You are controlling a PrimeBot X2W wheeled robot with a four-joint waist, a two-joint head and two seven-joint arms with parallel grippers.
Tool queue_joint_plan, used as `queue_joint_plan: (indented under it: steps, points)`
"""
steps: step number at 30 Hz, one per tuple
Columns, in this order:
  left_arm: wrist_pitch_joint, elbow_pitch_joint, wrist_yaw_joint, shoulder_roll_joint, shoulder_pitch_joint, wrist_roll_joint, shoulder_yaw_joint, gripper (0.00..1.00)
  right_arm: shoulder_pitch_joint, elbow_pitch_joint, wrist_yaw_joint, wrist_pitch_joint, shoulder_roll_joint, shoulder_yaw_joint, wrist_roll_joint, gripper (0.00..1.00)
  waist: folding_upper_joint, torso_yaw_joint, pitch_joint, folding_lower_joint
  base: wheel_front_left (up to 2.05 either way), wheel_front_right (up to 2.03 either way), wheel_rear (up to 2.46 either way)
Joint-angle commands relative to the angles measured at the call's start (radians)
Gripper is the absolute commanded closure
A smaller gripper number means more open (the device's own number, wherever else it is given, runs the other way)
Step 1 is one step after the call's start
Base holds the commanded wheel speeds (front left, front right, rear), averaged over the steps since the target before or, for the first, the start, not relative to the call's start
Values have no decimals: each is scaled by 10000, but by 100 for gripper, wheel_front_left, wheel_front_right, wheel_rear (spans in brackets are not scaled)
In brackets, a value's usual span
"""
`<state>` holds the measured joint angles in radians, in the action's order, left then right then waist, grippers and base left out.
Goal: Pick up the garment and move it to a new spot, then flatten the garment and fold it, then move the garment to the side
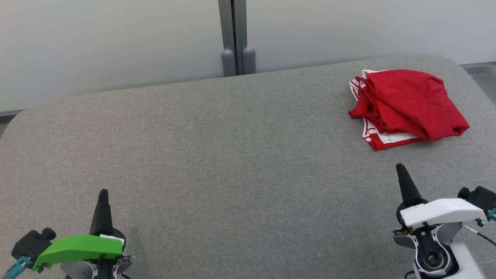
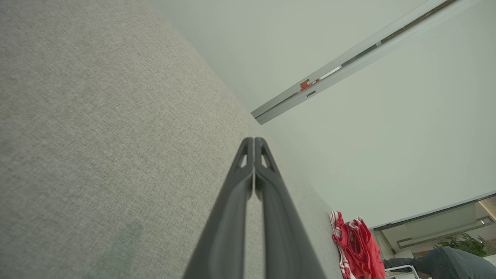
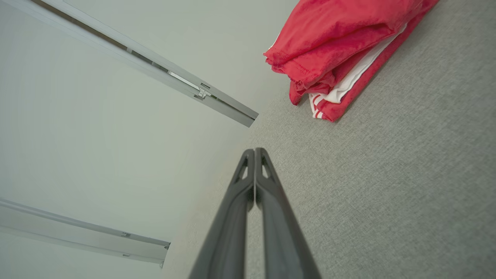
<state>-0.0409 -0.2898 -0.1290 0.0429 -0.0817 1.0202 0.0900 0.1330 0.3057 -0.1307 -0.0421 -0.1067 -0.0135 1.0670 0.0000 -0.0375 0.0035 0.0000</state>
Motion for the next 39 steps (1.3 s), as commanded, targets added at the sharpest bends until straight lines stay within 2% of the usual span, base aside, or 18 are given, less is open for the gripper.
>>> queue_joint_plan:
  steps: [1, 39]
  points:
    - [56, 158, -14, 76, -247, 309, 36, 100, 42, -170, -1, 80, -8, -82, 288, 100, 0, 8, 0, 0, 0, 0, 0]
    - [1027, 357, -24, 99, -312, 3886, 187, 100, -178, -475, -1, 1042, 364, -688, 3576, 100, 0, 214, -2, 0, 0, 0, 0]
